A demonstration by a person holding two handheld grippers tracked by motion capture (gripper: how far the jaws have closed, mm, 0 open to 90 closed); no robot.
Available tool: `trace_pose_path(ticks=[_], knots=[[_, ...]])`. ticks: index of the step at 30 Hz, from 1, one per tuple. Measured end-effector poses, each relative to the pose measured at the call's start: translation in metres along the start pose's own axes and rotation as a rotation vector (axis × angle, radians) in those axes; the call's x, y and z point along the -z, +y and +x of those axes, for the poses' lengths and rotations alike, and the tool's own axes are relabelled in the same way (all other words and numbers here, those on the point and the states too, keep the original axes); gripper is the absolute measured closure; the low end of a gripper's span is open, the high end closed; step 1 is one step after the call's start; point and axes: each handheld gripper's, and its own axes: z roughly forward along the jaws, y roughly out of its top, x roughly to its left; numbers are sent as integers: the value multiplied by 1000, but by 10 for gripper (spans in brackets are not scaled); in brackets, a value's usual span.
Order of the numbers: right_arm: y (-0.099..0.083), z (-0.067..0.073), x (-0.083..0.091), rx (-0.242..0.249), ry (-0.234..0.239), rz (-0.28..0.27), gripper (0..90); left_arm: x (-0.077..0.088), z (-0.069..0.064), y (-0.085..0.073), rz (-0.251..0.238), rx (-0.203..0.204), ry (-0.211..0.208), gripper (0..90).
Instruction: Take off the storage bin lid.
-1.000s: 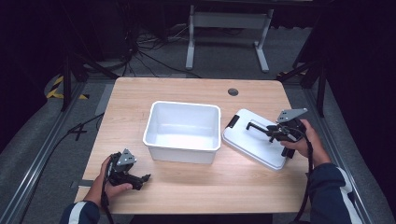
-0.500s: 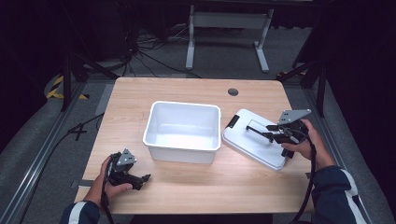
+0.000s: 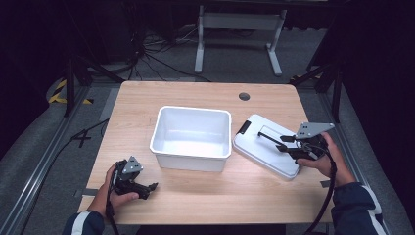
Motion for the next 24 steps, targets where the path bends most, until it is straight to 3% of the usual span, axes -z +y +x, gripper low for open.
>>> trace_pose_path(ticks=[4, 24], knots=[[-3, 3, 1, 7, -15, 4, 574, 0, 0, 0, 0, 0, -2, 6], [-44, 20, 23, -53, -77, 24, 455, 0, 0, 0, 0, 1, -2, 6]])
